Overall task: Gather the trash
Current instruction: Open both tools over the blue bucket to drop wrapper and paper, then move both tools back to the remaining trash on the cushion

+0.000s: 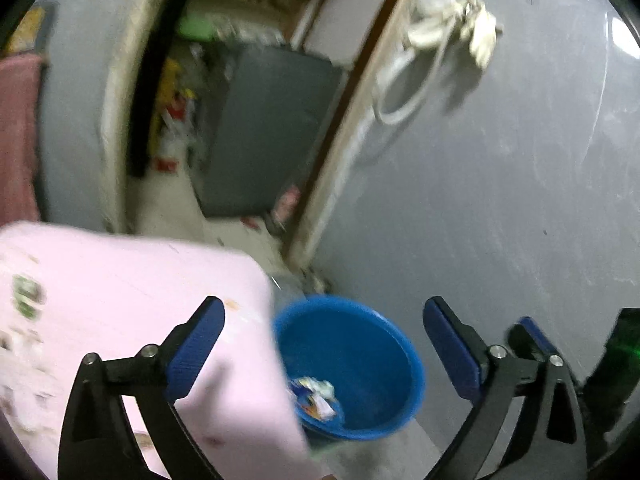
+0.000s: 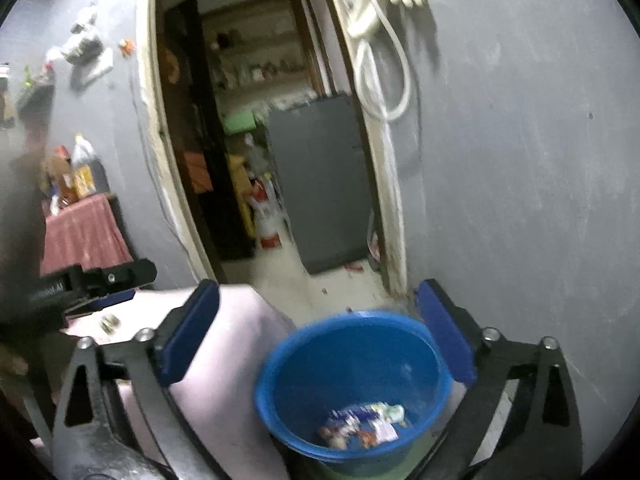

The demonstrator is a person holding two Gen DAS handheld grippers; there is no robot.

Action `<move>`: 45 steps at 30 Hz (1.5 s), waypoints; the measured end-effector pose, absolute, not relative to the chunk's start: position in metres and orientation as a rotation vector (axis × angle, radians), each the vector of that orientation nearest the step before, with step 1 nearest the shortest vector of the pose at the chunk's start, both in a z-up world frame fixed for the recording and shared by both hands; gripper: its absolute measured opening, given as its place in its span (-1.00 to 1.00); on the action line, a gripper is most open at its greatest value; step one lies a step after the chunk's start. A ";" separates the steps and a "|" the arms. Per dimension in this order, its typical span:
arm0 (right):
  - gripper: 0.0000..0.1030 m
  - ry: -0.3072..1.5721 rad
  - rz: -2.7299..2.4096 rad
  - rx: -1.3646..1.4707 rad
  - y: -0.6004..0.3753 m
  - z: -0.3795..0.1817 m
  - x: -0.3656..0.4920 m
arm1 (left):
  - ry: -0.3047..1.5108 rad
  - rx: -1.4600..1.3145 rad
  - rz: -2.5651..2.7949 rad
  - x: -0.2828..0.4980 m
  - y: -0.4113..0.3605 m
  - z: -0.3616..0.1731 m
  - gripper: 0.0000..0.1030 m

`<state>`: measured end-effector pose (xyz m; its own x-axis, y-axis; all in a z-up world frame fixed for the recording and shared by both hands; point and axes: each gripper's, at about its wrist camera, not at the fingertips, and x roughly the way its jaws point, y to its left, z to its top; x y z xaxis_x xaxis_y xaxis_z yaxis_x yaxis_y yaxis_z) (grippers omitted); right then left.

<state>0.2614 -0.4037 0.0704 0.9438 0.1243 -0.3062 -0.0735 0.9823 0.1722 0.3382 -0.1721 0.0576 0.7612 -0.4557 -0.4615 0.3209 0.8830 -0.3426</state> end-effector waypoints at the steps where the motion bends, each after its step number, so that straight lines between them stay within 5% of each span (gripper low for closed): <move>1: 0.99 0.301 0.114 0.159 -0.397 0.077 0.259 | 0.545 -0.247 -0.414 0.334 -0.166 0.063 0.91; 12: 0.99 0.209 0.280 0.129 -0.303 0.109 0.244 | 0.369 -0.192 -0.181 0.280 -0.058 0.105 0.96; 35: 0.95 0.599 0.435 -0.047 -0.172 -0.005 0.275 | 0.555 -0.115 -0.024 0.271 0.055 -0.007 0.96; 45: 0.13 0.771 0.474 -0.115 -0.163 -0.045 0.290 | 0.698 -0.114 -0.042 0.299 0.059 -0.035 0.96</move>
